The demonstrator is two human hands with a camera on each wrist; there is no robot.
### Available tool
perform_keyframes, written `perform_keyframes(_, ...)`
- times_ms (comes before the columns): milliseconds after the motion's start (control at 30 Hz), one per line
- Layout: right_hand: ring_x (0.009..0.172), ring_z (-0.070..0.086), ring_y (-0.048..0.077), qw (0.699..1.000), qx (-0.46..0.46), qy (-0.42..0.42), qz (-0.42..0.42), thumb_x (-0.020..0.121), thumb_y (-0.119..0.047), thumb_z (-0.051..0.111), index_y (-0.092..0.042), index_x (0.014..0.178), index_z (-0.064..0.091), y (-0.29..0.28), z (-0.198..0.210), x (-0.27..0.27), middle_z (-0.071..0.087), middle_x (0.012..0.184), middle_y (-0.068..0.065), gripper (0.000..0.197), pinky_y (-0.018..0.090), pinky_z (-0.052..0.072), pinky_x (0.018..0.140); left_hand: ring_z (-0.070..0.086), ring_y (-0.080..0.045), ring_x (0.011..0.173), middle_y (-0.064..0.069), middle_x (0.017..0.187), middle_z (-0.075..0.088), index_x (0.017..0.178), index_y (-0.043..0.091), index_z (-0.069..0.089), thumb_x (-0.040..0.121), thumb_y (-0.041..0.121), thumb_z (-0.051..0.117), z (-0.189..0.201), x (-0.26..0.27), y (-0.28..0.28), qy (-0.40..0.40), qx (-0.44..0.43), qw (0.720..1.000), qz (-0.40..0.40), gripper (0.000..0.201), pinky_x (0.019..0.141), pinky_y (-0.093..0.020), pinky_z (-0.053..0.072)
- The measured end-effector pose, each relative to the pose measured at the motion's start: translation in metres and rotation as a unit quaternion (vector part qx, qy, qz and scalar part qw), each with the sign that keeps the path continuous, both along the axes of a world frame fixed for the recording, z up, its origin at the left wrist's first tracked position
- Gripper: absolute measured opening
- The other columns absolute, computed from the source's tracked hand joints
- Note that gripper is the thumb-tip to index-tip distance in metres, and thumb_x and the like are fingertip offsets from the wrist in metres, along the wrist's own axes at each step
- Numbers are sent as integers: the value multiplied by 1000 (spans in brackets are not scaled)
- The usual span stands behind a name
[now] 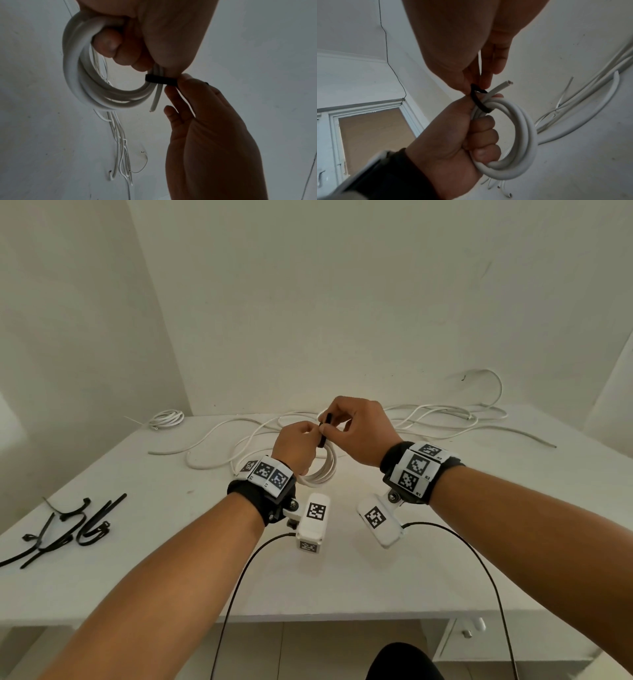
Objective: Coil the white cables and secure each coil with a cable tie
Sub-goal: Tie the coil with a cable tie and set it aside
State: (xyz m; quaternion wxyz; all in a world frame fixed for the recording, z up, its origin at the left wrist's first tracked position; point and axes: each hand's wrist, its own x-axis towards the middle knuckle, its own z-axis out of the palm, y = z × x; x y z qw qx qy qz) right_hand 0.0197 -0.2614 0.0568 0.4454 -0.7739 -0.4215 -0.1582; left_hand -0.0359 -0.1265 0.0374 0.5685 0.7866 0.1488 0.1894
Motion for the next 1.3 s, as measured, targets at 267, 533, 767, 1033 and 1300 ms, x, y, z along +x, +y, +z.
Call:
perform_keyframes(267,78,70,19,993,23,104,-49,84,-21,72,-19,77,62,0,-8,13,73,81,2,13,38,59,75,30,-10,33,4,43,45,87,17,67,97,24,55,-5,-4,-3,-10,-13,999,-40,17,39,-20,23)
perform_keyframes(533,72,70,13,988,44,147,-27,88,-20,71,-20,80,60,0,-5,9,75,76,-1,14,38,59,73,32,-9,36,12,39,45,82,13,71,93,26,62,-4,-4,-1,-15,-1,1000,-20,19,41,-21,27)
perform_keyframes(767,72,72,20,985,43,165,-22,86,-20,75,-18,80,61,0,-2,8,76,79,4,15,44,60,75,30,-11,35,4,43,43,97,3,70,94,26,61,-7,-3,-3,-36,-54,998,-14,25,38,-20,24)
perform_keyframes(1033,73,73,22,984,47,169,-30,86,-20,74,-14,82,62,2,-2,8,75,78,3,14,44,61,72,36,-7,35,12,42,52,94,8,73,92,22,62,-8,-4,-1,-44,-33,998,-10,18,42,-22,29)
perform_keyframes(1300,62,58,13,942,148,297,42,96,-10,60,-8,100,73,7,1,-1,70,73,2,14,25,46,58,36,-11,41,13,39,46,75,16,71,87,19,65,-9,3,12,-83,-54,992,75,13,48,-25,29)
